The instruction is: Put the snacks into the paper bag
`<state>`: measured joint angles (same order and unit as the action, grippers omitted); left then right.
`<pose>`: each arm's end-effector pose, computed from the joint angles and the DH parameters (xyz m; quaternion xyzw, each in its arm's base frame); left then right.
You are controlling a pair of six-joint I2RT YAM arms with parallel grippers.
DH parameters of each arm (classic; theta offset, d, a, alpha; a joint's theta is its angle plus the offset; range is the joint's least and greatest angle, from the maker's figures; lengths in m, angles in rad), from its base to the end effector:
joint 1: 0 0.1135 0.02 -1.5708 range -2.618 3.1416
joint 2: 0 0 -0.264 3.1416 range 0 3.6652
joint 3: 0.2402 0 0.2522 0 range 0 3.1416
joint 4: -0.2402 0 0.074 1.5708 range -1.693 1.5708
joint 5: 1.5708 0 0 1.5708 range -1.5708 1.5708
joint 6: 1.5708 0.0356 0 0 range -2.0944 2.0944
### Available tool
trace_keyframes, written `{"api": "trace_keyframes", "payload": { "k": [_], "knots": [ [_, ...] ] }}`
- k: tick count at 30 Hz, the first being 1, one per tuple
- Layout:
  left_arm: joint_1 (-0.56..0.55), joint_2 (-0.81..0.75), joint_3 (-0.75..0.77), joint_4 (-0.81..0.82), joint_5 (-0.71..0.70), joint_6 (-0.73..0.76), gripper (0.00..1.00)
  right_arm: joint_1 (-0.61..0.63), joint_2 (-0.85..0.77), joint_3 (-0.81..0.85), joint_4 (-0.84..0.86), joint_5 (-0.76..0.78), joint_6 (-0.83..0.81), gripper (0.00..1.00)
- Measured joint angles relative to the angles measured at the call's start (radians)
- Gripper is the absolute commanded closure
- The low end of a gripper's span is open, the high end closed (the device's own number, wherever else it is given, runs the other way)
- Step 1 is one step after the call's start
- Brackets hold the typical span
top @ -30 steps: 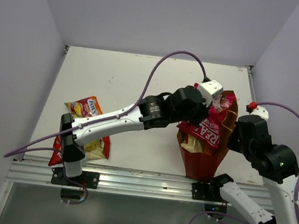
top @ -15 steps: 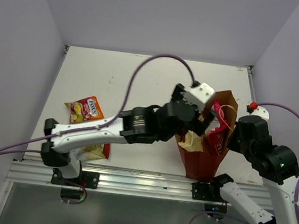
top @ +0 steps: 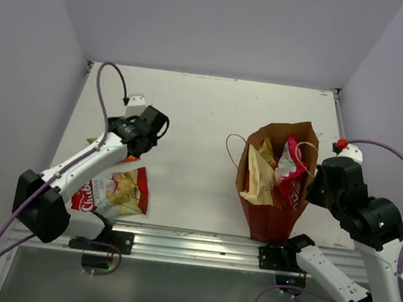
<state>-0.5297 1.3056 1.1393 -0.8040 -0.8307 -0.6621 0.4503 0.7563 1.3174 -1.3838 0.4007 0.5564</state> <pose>0.2357 -0.1075 0.3060 -0.1769 0.8642 0.1671 0.4403 0.0745 0.0206 0.3975 0.1210 0.9071 0.0104 0.4030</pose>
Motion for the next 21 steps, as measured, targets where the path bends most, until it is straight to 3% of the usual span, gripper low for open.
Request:
{"api": "trace_keyframes", "payload": {
  "k": [6,13,14,15,16,21],
  "knots": [
    [-0.001,0.061,-0.156,-0.192,0.188,-0.180,0.00,0.000,0.000,-0.006,0.000,0.000,-0.006,1.00],
    [-0.009,-0.016,-0.340,-0.230,0.301,-0.288,0.04,0.000,-0.007,-0.019,0.004,0.000,-0.017,1.00],
    [-0.009,-0.017,-0.359,-0.223,0.320,-0.293,0.17,0.000,-0.008,-0.022,0.005,0.000,-0.018,1.00],
    [-0.009,-0.013,-0.378,-0.209,0.338,-0.299,0.87,0.000,-0.008,-0.024,0.006,-0.001,-0.019,1.00],
    [-0.009,-0.010,-0.395,-0.190,0.356,-0.306,1.00,0.000,-0.009,-0.025,0.006,0.000,-0.019,1.00],
    [-0.016,-0.035,-0.379,-0.160,0.399,-0.304,1.00,0.000,-0.012,-0.028,0.008,0.000,-0.023,1.00]
  ]
}}
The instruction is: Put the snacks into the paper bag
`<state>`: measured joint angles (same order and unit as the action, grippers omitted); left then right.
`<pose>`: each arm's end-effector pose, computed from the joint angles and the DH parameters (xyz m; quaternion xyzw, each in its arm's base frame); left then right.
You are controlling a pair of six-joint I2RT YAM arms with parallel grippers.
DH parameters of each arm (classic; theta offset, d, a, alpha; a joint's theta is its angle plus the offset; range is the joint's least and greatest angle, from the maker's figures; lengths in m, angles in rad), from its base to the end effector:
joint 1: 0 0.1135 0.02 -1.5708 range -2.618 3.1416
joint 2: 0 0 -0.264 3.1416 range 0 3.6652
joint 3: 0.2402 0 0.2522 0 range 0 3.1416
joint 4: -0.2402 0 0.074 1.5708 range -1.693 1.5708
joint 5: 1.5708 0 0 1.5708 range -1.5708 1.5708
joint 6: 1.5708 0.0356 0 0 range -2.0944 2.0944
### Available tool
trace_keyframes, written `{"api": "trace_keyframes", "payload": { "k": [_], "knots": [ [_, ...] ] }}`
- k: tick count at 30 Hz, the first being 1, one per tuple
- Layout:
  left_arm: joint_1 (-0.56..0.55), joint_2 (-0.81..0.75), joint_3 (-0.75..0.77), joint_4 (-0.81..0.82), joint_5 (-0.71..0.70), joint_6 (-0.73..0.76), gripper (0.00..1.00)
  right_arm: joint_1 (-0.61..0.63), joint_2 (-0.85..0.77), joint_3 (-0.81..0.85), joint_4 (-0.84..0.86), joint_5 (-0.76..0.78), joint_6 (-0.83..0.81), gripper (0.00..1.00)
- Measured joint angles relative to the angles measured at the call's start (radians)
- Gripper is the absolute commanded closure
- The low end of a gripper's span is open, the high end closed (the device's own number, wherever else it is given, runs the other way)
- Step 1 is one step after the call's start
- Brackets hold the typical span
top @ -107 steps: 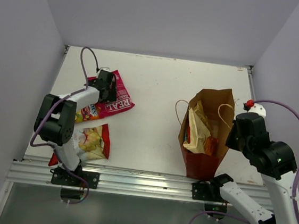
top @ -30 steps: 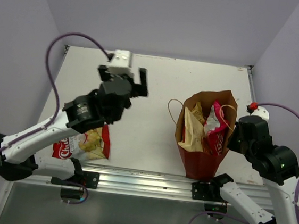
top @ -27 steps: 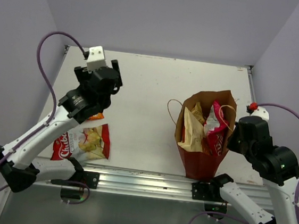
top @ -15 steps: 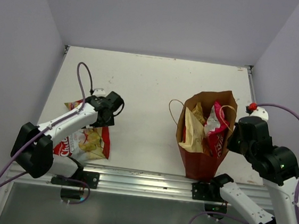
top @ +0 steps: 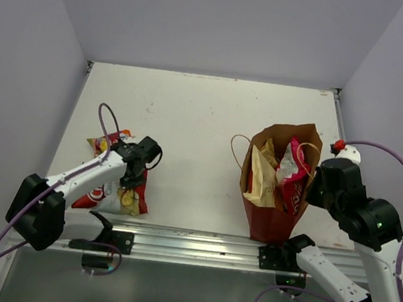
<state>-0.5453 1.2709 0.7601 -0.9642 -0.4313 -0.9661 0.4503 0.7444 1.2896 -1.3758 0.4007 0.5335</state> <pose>0.1746 -0.0885 0.1924 -0.2138 0.9521 0.1235 0.1806 0.0746 0.0207 0.3919 0.1099 0.9099 0.0039 0.4001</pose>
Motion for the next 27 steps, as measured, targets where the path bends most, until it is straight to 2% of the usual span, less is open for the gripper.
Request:
{"api": "trace_keyframes", "payload": {
  "k": [3,7,11,14,21,27],
  "knots": [
    [-0.020,0.008,0.093,-0.023,0.016,0.008,1.00,0.000,-0.001,0.000,0.000,0.000,0.000,1.00],
    [-0.097,0.042,0.411,-0.011,0.035,0.070,1.00,0.000,-0.001,0.000,0.000,0.000,0.000,1.00],
    [-0.207,0.083,0.769,0.127,0.115,0.158,1.00,0.000,0.000,0.000,0.000,0.000,0.000,1.00],
    [-0.262,0.116,0.932,0.275,0.254,0.210,1.00,0.000,0.000,0.000,0.000,0.000,0.000,1.00],
    [-0.357,0.212,0.968,0.700,0.703,0.214,1.00,0.000,0.000,0.000,0.000,0.001,0.000,1.00],
    [-0.468,0.356,0.896,1.055,0.977,0.096,1.00,0.000,0.000,0.000,0.000,0.001,0.003,1.00]
  ]
}}
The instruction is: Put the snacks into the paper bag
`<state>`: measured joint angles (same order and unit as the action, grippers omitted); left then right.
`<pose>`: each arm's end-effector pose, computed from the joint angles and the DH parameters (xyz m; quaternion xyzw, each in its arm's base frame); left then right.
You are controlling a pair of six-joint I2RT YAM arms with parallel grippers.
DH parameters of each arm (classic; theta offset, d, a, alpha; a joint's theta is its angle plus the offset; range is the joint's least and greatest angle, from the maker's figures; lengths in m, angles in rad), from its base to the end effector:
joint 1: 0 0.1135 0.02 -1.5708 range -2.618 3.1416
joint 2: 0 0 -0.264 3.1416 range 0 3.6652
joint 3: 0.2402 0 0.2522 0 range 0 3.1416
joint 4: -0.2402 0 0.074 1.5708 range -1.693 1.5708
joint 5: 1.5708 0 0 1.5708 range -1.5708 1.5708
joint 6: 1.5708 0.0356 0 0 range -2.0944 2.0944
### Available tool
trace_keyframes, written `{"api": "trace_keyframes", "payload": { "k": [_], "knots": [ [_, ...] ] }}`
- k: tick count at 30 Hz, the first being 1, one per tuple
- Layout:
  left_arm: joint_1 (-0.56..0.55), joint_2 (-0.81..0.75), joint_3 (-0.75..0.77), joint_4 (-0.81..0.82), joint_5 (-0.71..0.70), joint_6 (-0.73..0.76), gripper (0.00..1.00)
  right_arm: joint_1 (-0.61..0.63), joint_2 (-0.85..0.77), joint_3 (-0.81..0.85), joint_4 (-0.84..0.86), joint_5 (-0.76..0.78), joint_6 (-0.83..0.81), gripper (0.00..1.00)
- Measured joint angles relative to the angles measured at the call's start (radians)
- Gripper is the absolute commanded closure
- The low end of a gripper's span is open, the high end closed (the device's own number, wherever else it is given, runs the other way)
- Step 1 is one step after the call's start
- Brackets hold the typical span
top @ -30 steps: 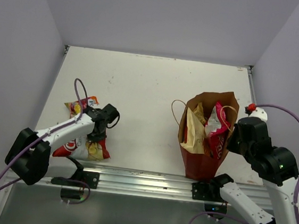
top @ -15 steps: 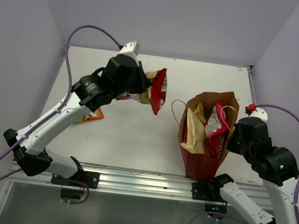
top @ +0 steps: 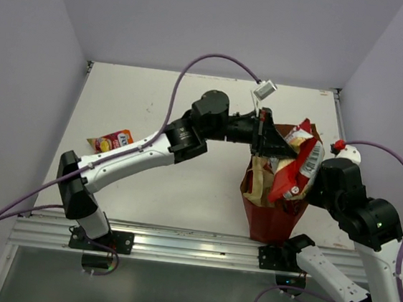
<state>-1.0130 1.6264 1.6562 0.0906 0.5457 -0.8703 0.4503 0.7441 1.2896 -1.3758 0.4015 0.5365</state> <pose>0.1862 -0.3334 0.4569 0.2467 0.6227 -0.6879 0.2796 0.0746 0.0206 0.3919 0.1115 0.9096 0.0042 0.4003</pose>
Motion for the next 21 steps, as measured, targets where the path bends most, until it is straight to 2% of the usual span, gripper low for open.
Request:
{"api": "trace_keyframes", "payload": {
  "k": [4,12,16,21],
  "knots": [
    [-0.043,0.065,-0.021,0.125,0.098,-0.050,1.00,-0.006,-0.006,0.000,-0.005,0.009,0.007,1.00],
    [-0.043,0.058,-0.262,0.249,0.136,-0.055,1.00,-0.006,-0.013,0.003,-0.003,0.010,0.013,1.00],
    [-0.005,0.058,-0.385,0.394,0.146,-0.114,1.00,-0.005,-0.013,0.003,-0.001,0.005,0.013,1.00],
    [0.055,0.096,-0.403,0.509,0.161,-0.177,1.00,-0.005,-0.013,0.010,0.007,0.004,0.013,1.00]
  ]
}}
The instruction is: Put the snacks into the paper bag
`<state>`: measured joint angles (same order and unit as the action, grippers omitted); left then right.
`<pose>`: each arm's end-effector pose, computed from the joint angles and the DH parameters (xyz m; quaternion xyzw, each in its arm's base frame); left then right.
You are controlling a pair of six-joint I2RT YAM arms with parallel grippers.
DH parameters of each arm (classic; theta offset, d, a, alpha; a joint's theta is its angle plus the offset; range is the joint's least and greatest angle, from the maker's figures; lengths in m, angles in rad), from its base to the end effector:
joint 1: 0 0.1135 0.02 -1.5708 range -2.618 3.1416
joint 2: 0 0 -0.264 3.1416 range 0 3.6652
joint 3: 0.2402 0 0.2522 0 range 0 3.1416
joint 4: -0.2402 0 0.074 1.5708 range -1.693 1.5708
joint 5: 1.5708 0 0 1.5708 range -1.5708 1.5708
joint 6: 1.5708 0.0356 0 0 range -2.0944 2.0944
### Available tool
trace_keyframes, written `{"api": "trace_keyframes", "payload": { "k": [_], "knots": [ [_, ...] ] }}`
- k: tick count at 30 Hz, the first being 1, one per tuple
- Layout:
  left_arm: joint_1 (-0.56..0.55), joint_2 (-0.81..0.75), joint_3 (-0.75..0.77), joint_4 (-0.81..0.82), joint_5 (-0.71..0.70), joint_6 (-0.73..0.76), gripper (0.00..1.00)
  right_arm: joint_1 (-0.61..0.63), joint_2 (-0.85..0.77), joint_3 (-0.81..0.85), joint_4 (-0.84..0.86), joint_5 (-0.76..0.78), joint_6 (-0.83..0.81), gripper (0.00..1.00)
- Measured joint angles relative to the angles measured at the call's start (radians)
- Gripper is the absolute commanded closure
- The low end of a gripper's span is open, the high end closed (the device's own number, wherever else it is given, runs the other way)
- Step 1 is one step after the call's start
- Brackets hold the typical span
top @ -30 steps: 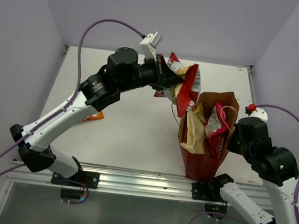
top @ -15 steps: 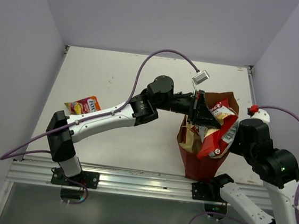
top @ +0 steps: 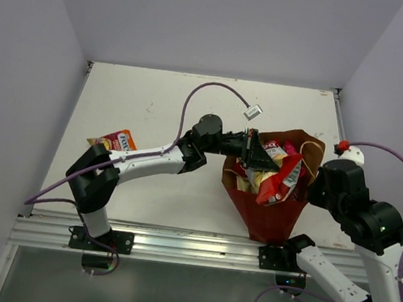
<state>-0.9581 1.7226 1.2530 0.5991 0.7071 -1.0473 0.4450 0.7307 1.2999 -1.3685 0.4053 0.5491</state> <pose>0.2144 -0.3452 0.3302 0.2323 0.6300 -0.7171 0.1867 0.0709 0.0182 0.3958 0.1228 0.9024 0.0118 0.4129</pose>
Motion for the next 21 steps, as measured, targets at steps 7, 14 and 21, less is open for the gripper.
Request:
{"api": "trace_keyframes", "payload": {
  "k": [7,14,21],
  "knots": [
    [0.009,0.163,0.072,0.016,-0.047,-0.062,1.00,0.000,0.000,0.009,0.000,-0.005,0.000,1.00],
    [0.008,0.185,0.114,-0.024,-0.092,-0.087,1.00,0.000,0.000,0.009,-0.001,-0.004,0.000,1.00],
    [0.013,0.182,0.140,-0.061,-0.164,-0.134,1.00,0.000,0.000,0.009,0.000,-0.004,0.000,1.00]
  ]
}}
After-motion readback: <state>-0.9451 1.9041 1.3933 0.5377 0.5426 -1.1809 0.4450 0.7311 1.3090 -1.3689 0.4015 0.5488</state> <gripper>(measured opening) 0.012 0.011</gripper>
